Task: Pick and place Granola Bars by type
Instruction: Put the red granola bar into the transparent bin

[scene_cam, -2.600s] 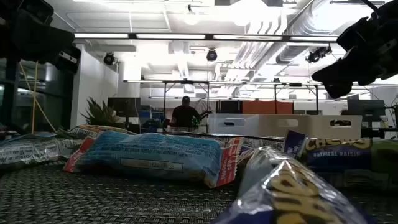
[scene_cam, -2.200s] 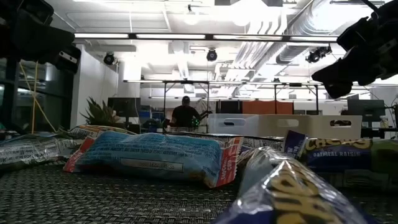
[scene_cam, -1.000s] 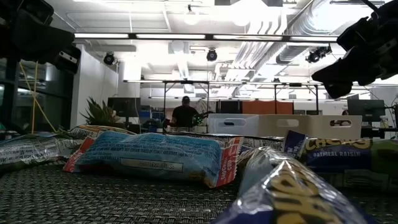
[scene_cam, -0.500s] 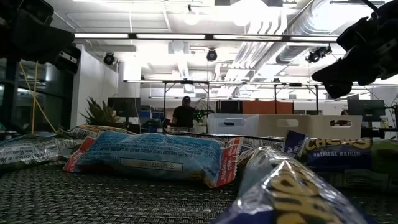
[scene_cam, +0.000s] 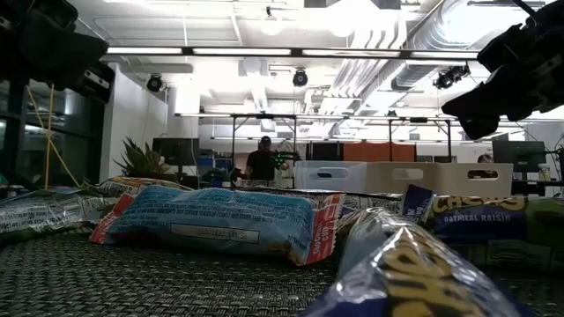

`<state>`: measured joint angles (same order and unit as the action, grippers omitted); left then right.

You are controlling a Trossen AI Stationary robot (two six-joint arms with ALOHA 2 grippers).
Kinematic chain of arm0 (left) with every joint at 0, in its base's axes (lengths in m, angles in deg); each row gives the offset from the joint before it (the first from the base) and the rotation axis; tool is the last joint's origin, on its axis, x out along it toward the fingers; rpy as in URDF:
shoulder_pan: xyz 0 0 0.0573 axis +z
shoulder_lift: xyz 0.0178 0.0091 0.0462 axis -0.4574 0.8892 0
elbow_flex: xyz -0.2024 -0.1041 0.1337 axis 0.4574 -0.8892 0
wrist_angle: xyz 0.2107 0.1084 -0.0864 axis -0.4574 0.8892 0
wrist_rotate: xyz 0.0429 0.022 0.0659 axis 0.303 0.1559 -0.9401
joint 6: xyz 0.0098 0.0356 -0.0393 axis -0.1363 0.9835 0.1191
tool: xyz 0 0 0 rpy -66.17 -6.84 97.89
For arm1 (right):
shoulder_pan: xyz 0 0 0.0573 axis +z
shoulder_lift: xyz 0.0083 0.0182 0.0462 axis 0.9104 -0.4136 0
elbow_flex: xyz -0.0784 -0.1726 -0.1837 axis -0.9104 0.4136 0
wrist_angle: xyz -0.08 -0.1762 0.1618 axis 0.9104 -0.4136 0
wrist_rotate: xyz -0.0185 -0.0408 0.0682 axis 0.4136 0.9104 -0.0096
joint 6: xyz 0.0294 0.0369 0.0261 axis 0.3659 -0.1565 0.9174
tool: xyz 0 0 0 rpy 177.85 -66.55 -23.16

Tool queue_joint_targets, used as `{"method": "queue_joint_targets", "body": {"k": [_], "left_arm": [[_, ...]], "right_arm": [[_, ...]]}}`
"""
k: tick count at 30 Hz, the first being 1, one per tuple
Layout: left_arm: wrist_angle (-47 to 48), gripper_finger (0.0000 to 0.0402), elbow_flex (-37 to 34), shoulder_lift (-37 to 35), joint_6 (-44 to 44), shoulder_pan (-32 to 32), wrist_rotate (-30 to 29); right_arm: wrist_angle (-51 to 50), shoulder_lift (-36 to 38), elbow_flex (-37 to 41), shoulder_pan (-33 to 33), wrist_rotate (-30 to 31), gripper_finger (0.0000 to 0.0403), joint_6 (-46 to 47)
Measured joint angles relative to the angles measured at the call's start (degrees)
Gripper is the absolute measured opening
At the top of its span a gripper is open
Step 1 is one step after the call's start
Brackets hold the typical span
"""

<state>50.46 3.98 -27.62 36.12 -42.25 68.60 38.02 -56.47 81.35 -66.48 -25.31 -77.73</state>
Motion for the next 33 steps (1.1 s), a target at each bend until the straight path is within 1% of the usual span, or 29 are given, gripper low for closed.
{"method": "queue_joint_targets", "body": {"k": [6, 12, 14, 18, 22, 24, 27, 30, 33], "left_arm": [[-0.26, 0.0001, 0.08, 0.00, -11.06, 0.00, 0.07], [-0.97, 0.0001, 1.98, 0.03, -22.38, 0.00, -0.11], [-1.77, 0.0001, 2.80, -0.02, -25.07, 0.00, -1.52], [-1.36, 0.0001, 3.94, 0.03, -26.16, 0.00, -4.29], [-1.29, 0.0001, 6.09, 0.06, -30.59, 0.00, -8.19], [-0.86, 0.0001, 7.86, 0.28, -31.59, 0.00, -10.32], [1.05, 0.0001, 12.23, 1.06, -30.64, 0.00, -13.23], [5.28, 0.0001, 18.74, 3.24, -28.64, 0.00, -15.55], [11.86, 0.0001, 26.55, 7.44, -28.01, 0.00, -17.23]], "right_arm": [[0.00, -0.01, 0.00, 0.01, -0.02, 0.0000, 0.00], [0.00, 0.01, 0.00, 0.00, -0.01, 0.0000, 0.00], [0.00, -0.01, 0.02, 0.01, -0.02, 0.0000, 0.00], [0.00, -0.01, 0.02, -0.01, -0.02, 0.0000, 0.00], [-0.01, 0.01, 0.01, 0.00, -0.02, 0.0000, 0.00], [0.00, -0.01, 0.01, -0.01, -0.02, 0.0000, 0.00], [0.00, -0.01, -0.01, 0.00, -0.02, 0.0000, 0.00], [-0.01, 0.01, 0.00, 0.00, -0.01, 0.0000, 0.00], [0.00, -0.01, 0.01, -0.02, -0.01, 0.0000, 0.00]]}}
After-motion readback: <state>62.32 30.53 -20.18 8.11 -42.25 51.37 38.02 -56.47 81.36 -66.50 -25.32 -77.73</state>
